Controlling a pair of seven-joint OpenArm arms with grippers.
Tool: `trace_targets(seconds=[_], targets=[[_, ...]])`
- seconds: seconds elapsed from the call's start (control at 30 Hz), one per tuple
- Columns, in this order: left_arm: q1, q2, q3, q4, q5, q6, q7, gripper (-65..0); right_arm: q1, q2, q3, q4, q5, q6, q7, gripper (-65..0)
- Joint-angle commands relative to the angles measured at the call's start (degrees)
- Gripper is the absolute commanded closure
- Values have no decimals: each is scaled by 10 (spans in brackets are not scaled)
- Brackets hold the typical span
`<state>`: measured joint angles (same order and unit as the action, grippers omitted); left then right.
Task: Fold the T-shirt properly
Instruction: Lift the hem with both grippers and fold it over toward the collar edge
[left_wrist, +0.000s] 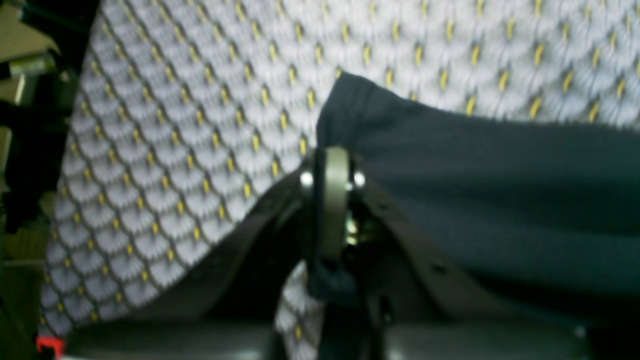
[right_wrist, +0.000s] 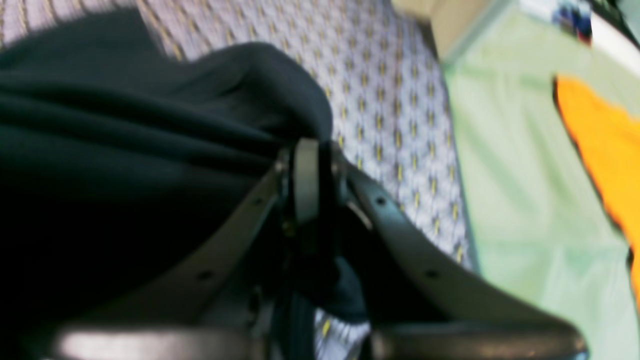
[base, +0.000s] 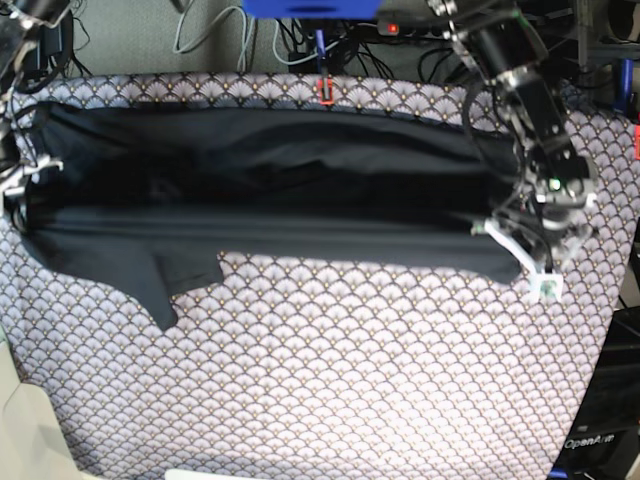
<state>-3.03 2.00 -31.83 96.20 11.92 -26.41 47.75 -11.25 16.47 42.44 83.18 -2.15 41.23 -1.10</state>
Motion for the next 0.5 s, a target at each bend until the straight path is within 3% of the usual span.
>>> trace_targets(seconds=[0.0,0.2,0.47], targets=[[1,-5,-3,19,6,2,-15,0,5,10,20,16,-2,-12,15,0],[36,-4,-28,31,6,-4,-16,0,3,-32,57,17,-31,-12,23,0],[36,-12,-72,34,6,-5,-16,0,-74,-78,56,16,-32,-12,136,0]])
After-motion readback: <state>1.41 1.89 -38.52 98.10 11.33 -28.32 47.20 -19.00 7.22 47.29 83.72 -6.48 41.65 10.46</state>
